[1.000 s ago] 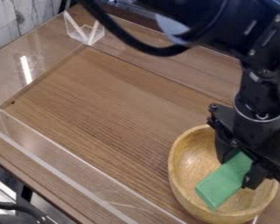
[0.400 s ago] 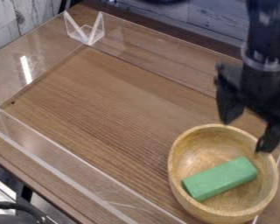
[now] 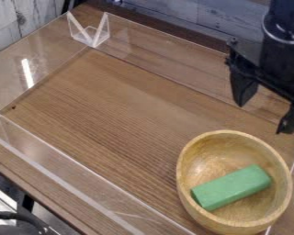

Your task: Put the green block in the brown bowl

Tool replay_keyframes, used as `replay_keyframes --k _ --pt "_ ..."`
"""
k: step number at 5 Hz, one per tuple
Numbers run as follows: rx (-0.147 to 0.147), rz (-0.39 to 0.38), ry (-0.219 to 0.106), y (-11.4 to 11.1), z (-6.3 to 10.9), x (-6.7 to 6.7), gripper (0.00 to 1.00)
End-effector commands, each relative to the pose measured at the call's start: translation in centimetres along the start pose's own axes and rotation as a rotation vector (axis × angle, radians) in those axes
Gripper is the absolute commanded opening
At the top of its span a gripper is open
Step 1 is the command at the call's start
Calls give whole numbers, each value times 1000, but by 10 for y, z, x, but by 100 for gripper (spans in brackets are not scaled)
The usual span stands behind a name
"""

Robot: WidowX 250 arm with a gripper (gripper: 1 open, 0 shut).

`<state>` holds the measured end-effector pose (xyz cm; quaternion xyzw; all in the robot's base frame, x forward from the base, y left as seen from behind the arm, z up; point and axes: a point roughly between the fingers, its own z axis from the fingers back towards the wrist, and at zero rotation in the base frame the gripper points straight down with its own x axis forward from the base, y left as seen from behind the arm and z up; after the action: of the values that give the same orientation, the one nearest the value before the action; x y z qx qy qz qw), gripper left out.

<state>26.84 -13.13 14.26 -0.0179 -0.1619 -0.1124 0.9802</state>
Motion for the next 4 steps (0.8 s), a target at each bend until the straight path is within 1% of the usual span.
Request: replay_keyframes --k 1,3,4 --pt "3 35 -57 2 6 16 100" --pt "51 158 -57 18 -5 30 100" --pt "48 147 -52 13 -11 31 100"
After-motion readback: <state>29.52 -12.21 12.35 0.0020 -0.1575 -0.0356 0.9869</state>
